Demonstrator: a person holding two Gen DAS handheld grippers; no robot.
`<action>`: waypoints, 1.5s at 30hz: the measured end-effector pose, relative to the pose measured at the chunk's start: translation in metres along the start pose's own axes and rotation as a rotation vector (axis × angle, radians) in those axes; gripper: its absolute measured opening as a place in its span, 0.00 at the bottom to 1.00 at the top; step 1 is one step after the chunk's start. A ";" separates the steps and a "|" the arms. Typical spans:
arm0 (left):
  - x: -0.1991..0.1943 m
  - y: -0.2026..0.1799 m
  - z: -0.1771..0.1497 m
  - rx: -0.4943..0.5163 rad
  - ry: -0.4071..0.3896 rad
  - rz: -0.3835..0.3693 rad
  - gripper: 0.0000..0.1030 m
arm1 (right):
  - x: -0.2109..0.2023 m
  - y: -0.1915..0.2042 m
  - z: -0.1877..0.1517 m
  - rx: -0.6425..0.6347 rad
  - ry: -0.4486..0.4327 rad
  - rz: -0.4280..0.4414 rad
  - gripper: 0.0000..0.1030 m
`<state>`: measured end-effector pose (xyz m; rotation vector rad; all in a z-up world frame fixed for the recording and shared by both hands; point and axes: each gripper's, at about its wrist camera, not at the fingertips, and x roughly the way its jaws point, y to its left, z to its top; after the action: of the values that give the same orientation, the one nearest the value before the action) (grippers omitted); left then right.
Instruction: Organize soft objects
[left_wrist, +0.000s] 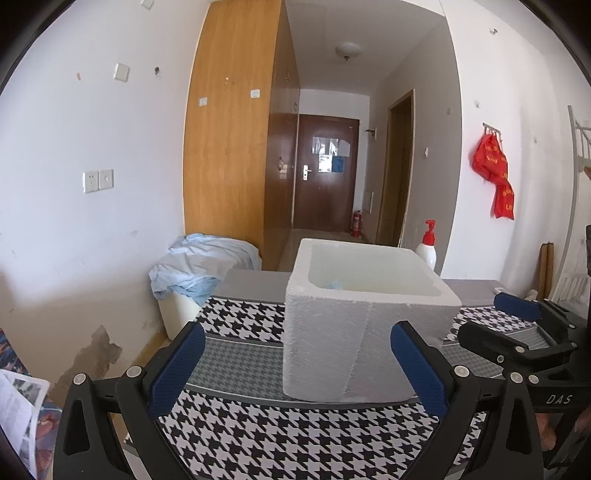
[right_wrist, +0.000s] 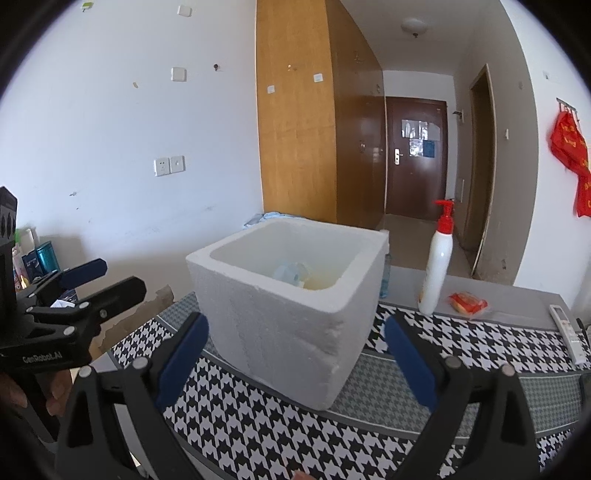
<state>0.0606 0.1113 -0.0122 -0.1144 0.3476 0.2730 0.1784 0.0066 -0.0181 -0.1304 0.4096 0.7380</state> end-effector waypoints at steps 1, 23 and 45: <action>0.000 -0.001 -0.001 0.001 -0.001 0.000 0.98 | -0.001 0.000 -0.001 0.000 -0.004 -0.004 0.95; -0.009 -0.036 -0.015 0.021 -0.049 -0.044 0.99 | -0.031 -0.027 -0.031 0.058 -0.045 -0.071 0.99; -0.021 -0.053 -0.032 0.038 -0.087 -0.026 0.99 | -0.066 -0.042 -0.056 0.076 -0.115 -0.096 0.99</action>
<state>0.0462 0.0503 -0.0316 -0.0691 0.2645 0.2445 0.1450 -0.0801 -0.0437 -0.0356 0.3192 0.6311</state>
